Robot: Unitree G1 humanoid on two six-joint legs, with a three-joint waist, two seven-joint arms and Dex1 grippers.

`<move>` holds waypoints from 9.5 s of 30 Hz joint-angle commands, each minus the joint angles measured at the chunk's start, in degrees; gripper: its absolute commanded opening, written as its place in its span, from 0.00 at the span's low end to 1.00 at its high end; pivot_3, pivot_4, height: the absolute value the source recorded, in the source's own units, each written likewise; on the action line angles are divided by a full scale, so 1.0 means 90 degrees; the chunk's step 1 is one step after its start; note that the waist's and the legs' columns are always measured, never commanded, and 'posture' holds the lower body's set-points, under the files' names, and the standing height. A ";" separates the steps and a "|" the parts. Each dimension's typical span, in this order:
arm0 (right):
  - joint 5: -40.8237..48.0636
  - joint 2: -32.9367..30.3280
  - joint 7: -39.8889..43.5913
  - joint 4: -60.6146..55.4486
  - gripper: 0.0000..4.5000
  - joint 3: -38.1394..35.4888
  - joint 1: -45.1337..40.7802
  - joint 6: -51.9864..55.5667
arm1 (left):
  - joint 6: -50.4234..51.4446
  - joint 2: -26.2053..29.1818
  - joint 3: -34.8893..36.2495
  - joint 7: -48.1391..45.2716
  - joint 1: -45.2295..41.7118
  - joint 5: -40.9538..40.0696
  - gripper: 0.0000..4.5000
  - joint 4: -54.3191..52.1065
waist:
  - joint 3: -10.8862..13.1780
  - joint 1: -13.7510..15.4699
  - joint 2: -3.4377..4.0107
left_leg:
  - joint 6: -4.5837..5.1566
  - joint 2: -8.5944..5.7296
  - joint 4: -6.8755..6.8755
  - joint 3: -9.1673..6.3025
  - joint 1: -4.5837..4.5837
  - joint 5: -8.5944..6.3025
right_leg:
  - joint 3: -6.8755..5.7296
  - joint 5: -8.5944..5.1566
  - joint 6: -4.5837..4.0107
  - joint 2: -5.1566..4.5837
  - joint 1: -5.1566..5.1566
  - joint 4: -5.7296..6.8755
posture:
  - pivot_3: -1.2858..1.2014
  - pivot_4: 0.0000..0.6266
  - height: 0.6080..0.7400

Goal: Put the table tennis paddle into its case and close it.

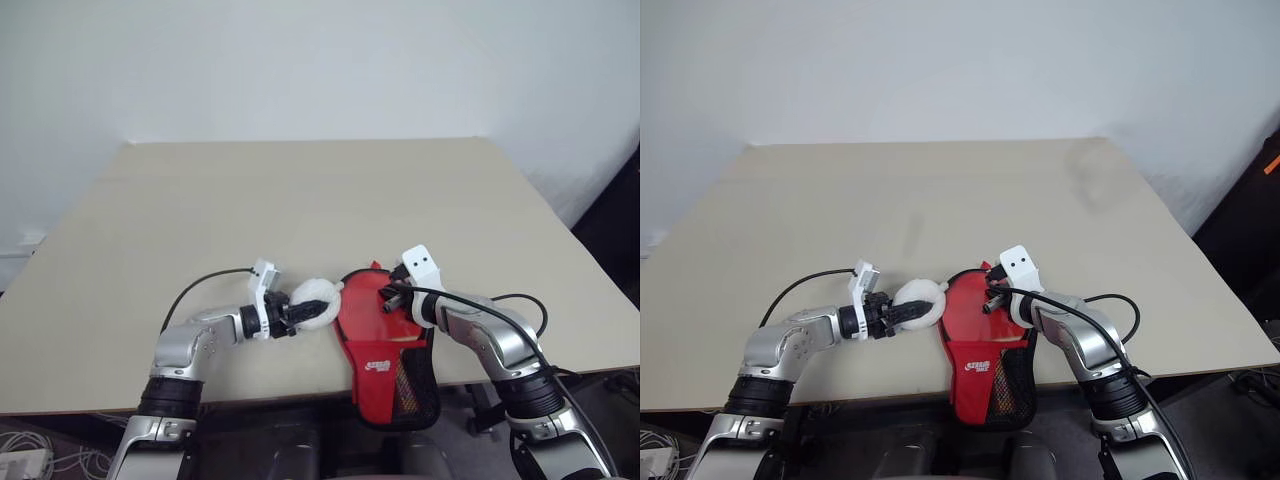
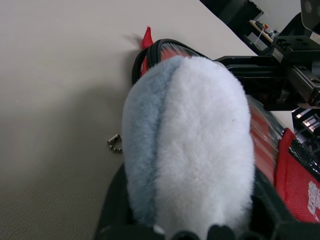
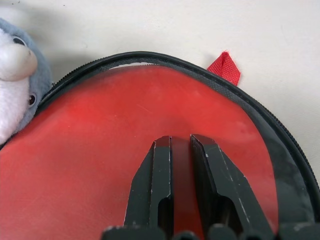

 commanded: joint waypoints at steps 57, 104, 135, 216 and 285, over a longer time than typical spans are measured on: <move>-0.0450 -0.0270 0.0544 -0.0309 0.14 0.0378 0.0010 0.0040 | -0.3538 -0.1505 0.0900 0.1484 -0.4285 0.1335 0.10 0.6153 | 0.0005 0.0000 -0.0016 | 0.0046 0.0063 0.0068 -0.0055 -0.0007 -0.0026 | -0.0167 0.0048 -0.0061 -0.0012 0.0012 -0.0010 | 0.52 0.00 0.81; -0.0586 -0.0140 0.0585 -0.0194 0.14 0.0409 -0.0054 -0.0032 | -0.2838 -0.1741 -0.1131 -0.1407 -0.3198 0.2724 0.98 0.3314 | 0.0009 -0.0001 -0.0018 | 0.0088 0.0055 0.0074 -0.0059 -0.0014 -0.0054 | -0.0172 0.0040 -0.0050 -0.0021 0.0016 -0.0025 | 0.52 0.00 0.81; 0.0179 -0.2089 0.1683 -0.1766 1.00 -0.0711 -0.0506 0.0928 | -0.1494 -0.0026 -0.0683 -0.1011 -0.1498 0.1564 0.01 -0.0216 | 0.0046 0.0002 0.0028 | 0.0086 0.0054 0.0073 -0.0052 -0.0014 -0.0053 | -0.0161 0.0039 -0.0050 -0.0022 0.0011 -0.0025 | 0.52 0.00 0.81; -0.1511 -0.3520 0.3633 0.0449 0.03 -0.0333 -0.0122 -0.2602 | -0.4092 -0.1200 -0.2071 -0.0877 -0.1436 0.2992 0.00 0.2934 | 0.0014 0.0166 0.0079 | 0.0093 0.0060 0.0107 -0.0048 -0.0004 -0.0055 | -0.0166 0.0046 -0.0045 -0.0025 0.0028 -0.0009 | 0.52 0.00 0.81; -0.0362 -0.5613 0.6116 -0.3220 0.03 -0.0951 0.4284 -0.5624 | -0.4144 -0.1124 -0.2050 -0.1179 -0.2157 0.3120 0.00 0.3595 | 0.0014 0.0238 0.0054 | 0.0113 0.0044 0.0130 -0.0206 0.0001 -0.0141 | -0.0311 0.0023 -0.0007 -0.0040 0.0138 -0.0132 | 0.52 0.00 0.81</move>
